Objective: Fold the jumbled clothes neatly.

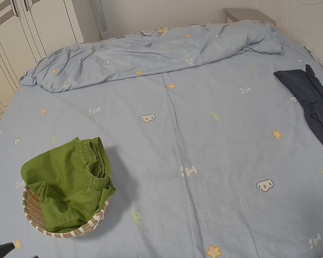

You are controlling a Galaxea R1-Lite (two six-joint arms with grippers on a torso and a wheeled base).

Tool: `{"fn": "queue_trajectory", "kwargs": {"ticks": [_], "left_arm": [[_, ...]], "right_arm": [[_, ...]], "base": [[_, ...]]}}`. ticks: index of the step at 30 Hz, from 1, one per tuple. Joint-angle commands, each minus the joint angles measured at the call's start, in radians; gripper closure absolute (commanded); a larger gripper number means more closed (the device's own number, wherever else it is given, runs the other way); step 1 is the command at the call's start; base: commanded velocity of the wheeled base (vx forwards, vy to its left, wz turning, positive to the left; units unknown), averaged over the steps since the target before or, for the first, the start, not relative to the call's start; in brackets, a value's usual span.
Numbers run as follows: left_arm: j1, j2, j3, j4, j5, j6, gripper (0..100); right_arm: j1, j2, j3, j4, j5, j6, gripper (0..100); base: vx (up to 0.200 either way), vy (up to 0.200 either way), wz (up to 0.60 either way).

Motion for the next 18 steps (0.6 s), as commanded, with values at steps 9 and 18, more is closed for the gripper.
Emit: {"fn": "queue_trajectory", "kwargs": {"ticks": [9, 18], "left_arm": [[0.015, -0.618, 0.335, 0.038, -0.002, -0.036, 0], [0.020, -0.628, 0.410, -0.037, 0.136, 0.027, 0]], "right_arm": [[-0.266, -0.643, 0.214, 0.097, 0.093, -0.055, 0], [-0.268, -0.645, 0.633, -0.552, 0.094, -0.093, 0]], "base": [[0.000, 0.000, 0.00], [0.000, 0.000, 0.00]]}}
